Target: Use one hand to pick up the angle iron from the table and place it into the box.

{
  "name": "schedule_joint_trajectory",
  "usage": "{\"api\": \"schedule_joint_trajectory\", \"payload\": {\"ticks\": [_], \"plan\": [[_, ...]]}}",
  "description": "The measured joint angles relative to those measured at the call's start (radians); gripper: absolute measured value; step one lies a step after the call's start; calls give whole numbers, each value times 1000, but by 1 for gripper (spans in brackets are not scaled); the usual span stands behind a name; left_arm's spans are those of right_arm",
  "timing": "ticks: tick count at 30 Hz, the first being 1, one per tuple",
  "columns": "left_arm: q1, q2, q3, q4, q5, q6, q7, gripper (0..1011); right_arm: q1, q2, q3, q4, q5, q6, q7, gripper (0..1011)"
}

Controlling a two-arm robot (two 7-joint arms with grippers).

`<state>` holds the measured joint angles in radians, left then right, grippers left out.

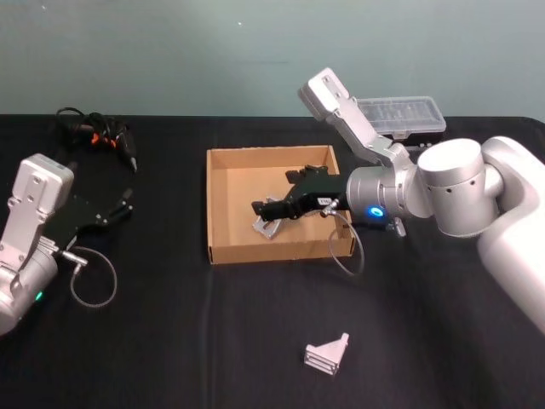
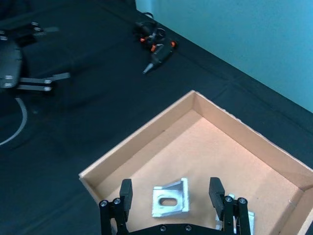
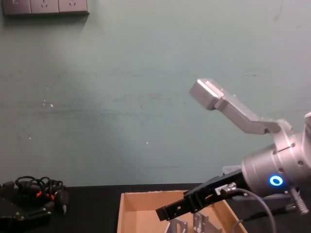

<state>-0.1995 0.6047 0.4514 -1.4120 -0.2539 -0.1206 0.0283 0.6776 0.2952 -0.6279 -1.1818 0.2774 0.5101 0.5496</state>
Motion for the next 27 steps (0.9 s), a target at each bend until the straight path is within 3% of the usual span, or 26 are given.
{"api": "schedule_joint_trajectory", "payload": {"ticks": [9, 12, 18, 23, 27], "plan": [[0, 0, 0, 0, 0, 0, 0, 1011, -93, 106, 27, -231, 36, 90, -2, 1003], [0, 0, 0, 0, 0, 0, 0, 1011, -148, 167, 47, -335, 66, 132, 0, 1003], [0, 0, 0, 0, 0, 0, 0, 1011, -246, 251, 85, -494, 122, 203, -12, 1003], [0, 0, 0, 0, 0, 0, 0, 1011, -310, 316, 107, -590, 162, 249, -12, 1003], [0, 0, 0, 0, 0, 0, 0, 1011, -334, 373, 98, -646, 175, 272, 11, 1003]]}}
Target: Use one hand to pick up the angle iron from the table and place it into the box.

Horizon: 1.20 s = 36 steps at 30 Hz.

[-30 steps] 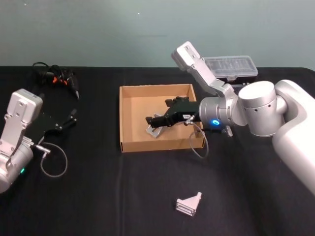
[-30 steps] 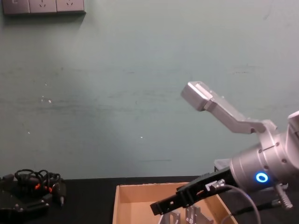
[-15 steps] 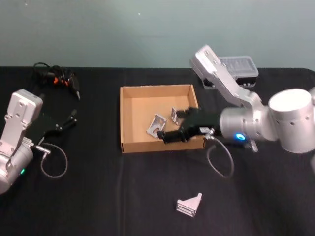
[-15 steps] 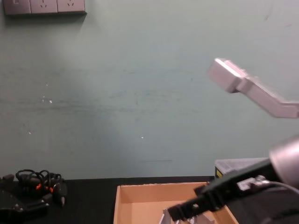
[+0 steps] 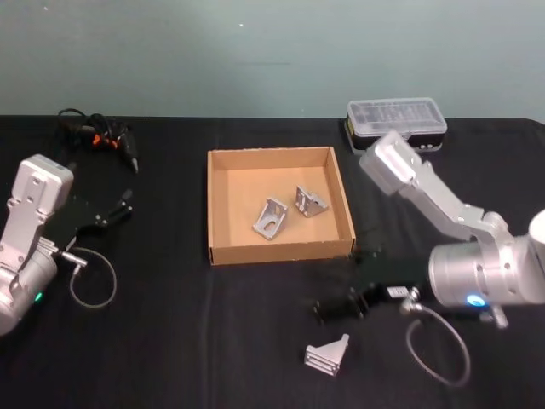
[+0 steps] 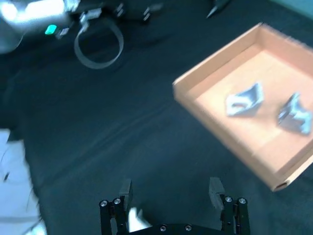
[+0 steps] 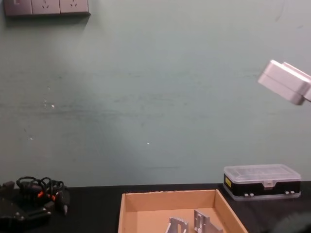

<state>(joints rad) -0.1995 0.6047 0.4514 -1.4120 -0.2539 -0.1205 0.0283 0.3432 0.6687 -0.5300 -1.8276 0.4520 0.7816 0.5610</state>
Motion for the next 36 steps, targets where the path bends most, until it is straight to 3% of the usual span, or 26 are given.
{"api": "schedule_joint_trajectory", "payload": {"ticks": [3, 10, 22, 36], "plan": [[0, 0, 0, 0, 0, 0, 0, 1011, -6, 55, -25, -42, -1, 16, 26, 1002], [0, 0, 0, 0, 0, 0, 0, 1011, -6, 104, -63, -60, -1, 30, 48, 1003], [0, 0, 0, 0, 0, 0, 0, 1011, 42, 95, -141, -13, -2, 35, 70, 1003], [0, 0, 0, 0, 0, 0, 0, 1011, 75, 99, -184, -10, -1, 67, 56, 1003]]}}
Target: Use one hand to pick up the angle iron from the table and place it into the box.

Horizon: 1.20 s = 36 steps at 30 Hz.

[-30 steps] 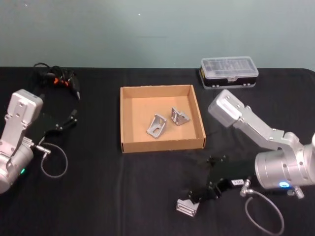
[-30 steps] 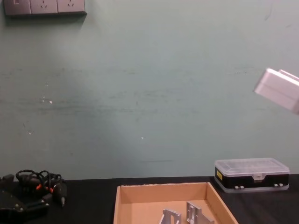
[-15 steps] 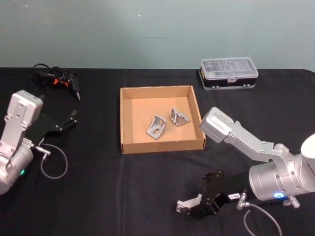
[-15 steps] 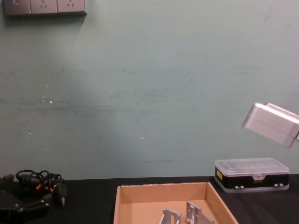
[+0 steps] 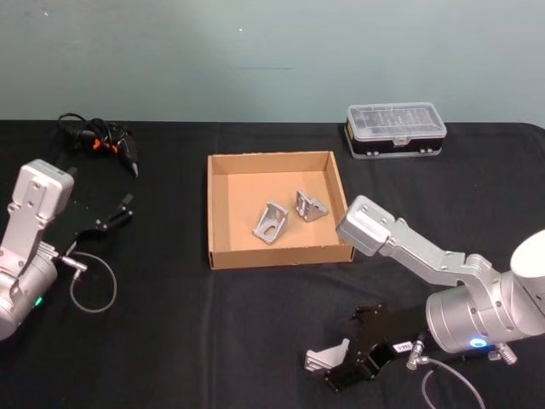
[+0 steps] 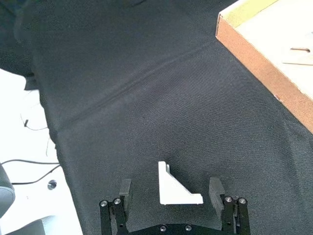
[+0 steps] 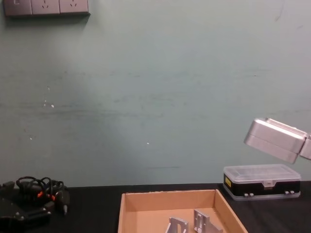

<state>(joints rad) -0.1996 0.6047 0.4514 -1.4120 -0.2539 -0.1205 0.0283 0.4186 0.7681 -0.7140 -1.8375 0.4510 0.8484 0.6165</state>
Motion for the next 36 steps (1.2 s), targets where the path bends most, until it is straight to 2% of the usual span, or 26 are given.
{"api": "schedule_joint_trajectory", "payload": {"ticks": [8, 21, 36], "plan": [[0, 0, 0, 0, 0, 0, 0, 1011, 13, -4, -18, 8, 2, 8, -8, 1003], [0, 0, 0, 0, 0, 0, 0, 1011, 53, -23, -59, 35, -27, 71, -11, 1003], [0, 0, 0, 0, 0, 0, 0, 1011, 56, -33, -61, 40, -41, 70, -11, 1003]]}}
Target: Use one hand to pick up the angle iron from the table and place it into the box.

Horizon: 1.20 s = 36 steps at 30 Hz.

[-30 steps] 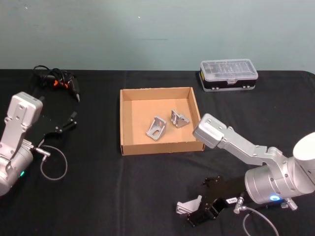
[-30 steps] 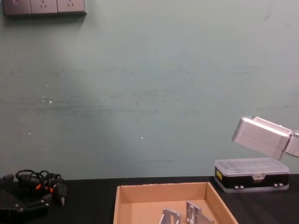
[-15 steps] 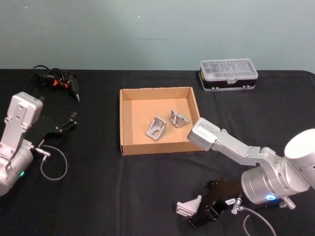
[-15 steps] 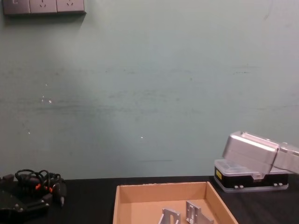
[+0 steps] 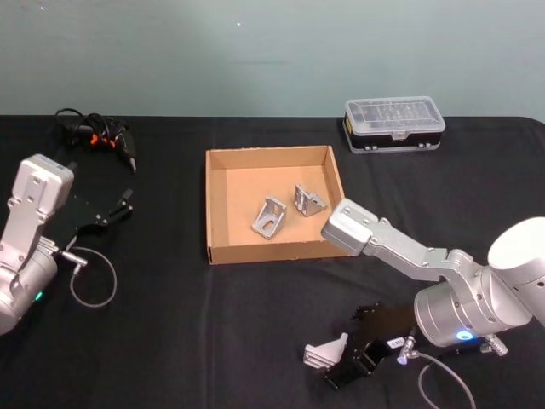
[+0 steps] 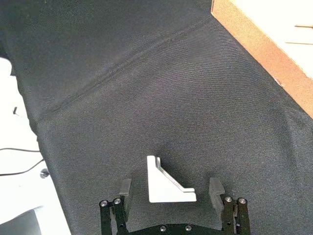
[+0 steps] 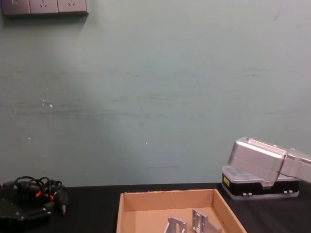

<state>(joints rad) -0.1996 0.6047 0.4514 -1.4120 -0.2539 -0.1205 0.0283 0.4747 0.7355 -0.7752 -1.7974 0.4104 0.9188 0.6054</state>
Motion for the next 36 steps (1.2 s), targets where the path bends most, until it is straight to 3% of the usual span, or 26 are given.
{"api": "schedule_joint_trajectory", "payload": {"ticks": [5, 9, 17, 21, 36], "plan": [[0, 0, 0, 0, 0, 0, 0, 1011, 0, 1, 0, -1, 0, -1, 0, 997], [0, 0, 0, 0, 0, 0, 0, 1011, -1, 1, 0, -1, 1, -1, 0, 927], [0, 0, 0, 0, 0, 0, 0, 1011, -1, 2, 1, -2, 2, -2, 0, 706], [0, 0, 0, 0, 0, 0, 0, 1011, -1, 2, 1, -3, 2, -2, 0, 549], [0, 0, 0, 0, 0, 0, 0, 1011, -1, 3, 1, -3, 3, -2, 1, 534]]}}
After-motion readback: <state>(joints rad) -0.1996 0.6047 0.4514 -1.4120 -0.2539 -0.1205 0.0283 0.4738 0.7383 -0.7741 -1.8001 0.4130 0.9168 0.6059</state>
